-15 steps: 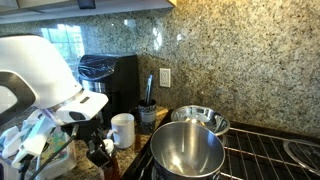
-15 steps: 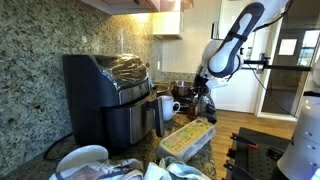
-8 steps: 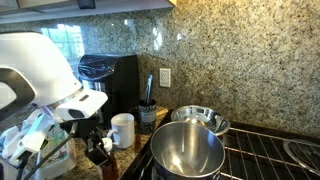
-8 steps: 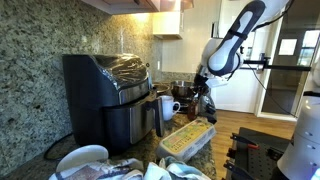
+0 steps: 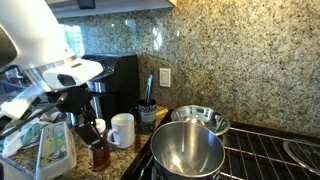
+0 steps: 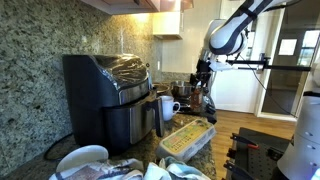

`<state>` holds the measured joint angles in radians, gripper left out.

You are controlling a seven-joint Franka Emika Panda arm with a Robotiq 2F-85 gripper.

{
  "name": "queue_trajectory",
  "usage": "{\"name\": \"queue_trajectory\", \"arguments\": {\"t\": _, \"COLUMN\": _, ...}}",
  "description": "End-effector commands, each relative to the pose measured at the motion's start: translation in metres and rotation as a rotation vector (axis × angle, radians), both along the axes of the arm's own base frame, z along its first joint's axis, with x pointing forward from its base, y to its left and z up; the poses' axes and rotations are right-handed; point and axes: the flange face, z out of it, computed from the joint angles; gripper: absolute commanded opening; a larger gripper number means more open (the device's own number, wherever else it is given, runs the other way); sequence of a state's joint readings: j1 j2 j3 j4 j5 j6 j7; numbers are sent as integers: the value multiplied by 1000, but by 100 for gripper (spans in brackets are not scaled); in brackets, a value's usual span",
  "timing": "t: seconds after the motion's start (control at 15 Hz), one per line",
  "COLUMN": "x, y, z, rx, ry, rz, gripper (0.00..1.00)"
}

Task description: Move the bottle of honey to the left

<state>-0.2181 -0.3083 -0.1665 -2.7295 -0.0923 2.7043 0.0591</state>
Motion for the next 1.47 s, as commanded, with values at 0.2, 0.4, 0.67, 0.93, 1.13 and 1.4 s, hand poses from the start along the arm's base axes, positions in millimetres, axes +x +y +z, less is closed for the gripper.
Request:
{"name": "queue_trajectory", "arguments": {"t": 0.2, "x": -1, "y": -6, "z": 80, "rx": -12, "ry": 17, "rz": 75, "gripper": 36}}
{"name": "queue_trajectory", "arguments": {"t": 0.4, "x": 2, "y": -4, "z": 104, "rx": -14, "ry": 19, "rz": 118, "gripper": 36}}
{"name": "queue_trajectory", "arguments": {"t": 0.67, "x": 6, "y": 2, "z": 115, "rx": -10, "ry": 16, "rz": 171, "gripper": 36}}
{"name": "queue_trajectory", "arguments": {"t": 0.93, "x": 13, "y": 16, "z": 108, "rx": 31, "ry": 9, "rz": 249, "gripper": 36}}
{"name": "queue_trajectory", "arguments": {"t": 1.13, "x": 21, "y": 36, "z": 103, "rx": 91, "ry": -9, "rz": 333, "gripper": 36}}
{"name": "queue_trajectory", "arguments": {"t": 1.4, "x": 35, "y": 75, "z": 93, "rx": 176, "ry": -27, "rz": 470, "gripper": 36}}
